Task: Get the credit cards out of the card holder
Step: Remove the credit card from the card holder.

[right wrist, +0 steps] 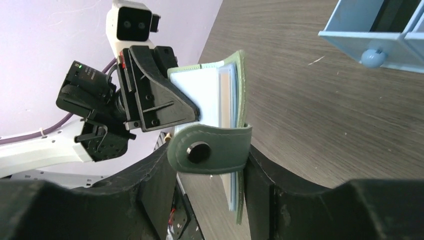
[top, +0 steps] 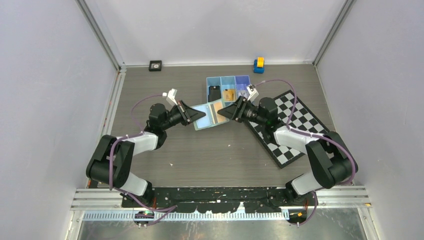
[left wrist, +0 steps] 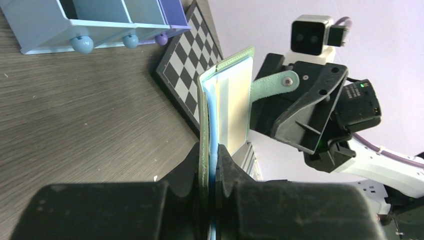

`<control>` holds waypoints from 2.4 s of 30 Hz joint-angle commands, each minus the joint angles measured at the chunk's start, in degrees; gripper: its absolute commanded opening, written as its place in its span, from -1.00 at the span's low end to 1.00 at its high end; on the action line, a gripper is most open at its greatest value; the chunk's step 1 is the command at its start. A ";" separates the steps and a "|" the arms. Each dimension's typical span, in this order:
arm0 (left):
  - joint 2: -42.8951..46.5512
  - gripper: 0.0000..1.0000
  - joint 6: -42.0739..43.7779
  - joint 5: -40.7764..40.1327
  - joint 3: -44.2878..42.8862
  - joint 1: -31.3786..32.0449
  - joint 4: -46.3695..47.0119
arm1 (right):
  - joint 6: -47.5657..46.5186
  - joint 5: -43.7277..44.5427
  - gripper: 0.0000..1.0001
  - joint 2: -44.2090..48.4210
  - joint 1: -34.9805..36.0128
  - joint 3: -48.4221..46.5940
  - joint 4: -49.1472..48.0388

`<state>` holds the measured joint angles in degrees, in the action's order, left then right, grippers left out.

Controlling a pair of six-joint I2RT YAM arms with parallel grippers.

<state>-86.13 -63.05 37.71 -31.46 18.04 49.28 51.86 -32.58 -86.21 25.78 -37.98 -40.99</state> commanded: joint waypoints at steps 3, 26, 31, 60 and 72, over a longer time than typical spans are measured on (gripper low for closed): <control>4.97 -1.00 5.19 -2.26 -1.91 0.07 -5.72 | -4.82 4.29 -0.18 4.11 -0.03 -0.14 2.90; 6.66 -1.00 7.60 -3.28 -2.62 0.06 -9.89 | -4.57 2.08 -0.79 4.02 0.35 -0.10 0.74; 6.66 -1.00 7.50 -3.10 -2.63 0.06 -9.55 | -5.69 2.14 -0.86 4.15 0.96 -0.68 2.00; 5.05 -1.00 6.00 -1.52 -2.76 0.15 -7.77 | -15.82 9.04 0.03 3.00 7.40 -6.84 18.02; 4.62 -1.00 5.83 -1.33 -2.88 0.15 -7.52 | -11.77 1.74 -0.72 3.28 7.31 -4.38 7.43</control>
<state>-81.54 -56.62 34.33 -31.94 17.89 37.74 38.52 -27.46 -83.40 32.69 -42.81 -26.20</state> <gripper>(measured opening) 0.075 0.180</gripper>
